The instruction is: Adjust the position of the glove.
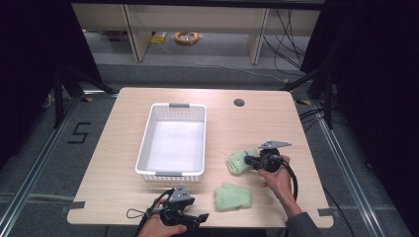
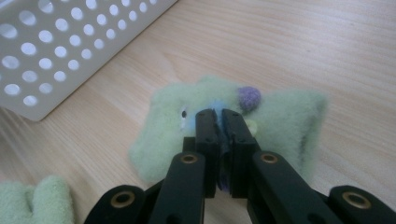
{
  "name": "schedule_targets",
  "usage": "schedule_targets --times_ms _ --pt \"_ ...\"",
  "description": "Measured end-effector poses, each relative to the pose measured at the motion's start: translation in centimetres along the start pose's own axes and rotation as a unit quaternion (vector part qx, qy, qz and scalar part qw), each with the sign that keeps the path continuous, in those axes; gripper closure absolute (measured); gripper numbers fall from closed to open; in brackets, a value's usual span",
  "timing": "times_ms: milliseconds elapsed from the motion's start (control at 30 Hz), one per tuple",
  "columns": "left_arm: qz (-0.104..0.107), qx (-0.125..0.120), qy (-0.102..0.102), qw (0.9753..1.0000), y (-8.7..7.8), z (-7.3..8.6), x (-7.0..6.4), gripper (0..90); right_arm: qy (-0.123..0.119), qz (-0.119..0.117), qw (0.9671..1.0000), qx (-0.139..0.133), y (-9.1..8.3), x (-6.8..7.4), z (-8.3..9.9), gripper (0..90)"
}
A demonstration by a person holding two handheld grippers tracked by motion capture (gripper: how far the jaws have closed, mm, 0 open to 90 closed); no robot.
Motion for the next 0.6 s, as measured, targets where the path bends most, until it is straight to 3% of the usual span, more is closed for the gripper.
schedule_targets --times_ms 33,100,167,233,367,600 --pt "-0.001 0.0 -0.003 1.0 0.0 0.0 0.0 26.4 -0.01 0.01 0.9999 0.003 -0.2 -0.2 0.0 86.3" --pt "-0.001 -0.001 -0.002 1.0 0.0 0.0 0.0 26.4 -0.008 -0.001 1.0 -0.003 -0.2 -0.1 -0.1 86.4" --pt "-0.001 -0.001 -0.003 1.0 0.0 0.0 0.0 26.2 -0.016 0.01 0.9998 -0.004 -0.5 0.1 -0.3 86.3" --pt "-0.001 -0.001 -0.003 1.0 0.0 0.0 0.0 26.1 -0.017 0.001 0.9998 -0.005 -0.5 0.1 -0.4 86.3" --pt "-0.002 -0.001 -0.002 1.0 0.0 0.0 0.0 25.9 -0.023 0.005 0.9996 -0.012 -1.1 0.4 -0.5 86.3" --pt "-0.002 -0.002 -0.003 1.0 0.0 0.0 0.1 25.8 -0.014 -0.007 0.9997 -0.021 -1.6 0.9 -0.6 86.3"
Point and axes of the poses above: each handheld gripper's, and its own axes: y roughly forward along the jaws, z roughly out of its underside, x roughly to its left, the point moved 2 cm from there along y, roughly forward along the jaws, and after that the axes turned 1 degree about -z, right-handed, at the moved point
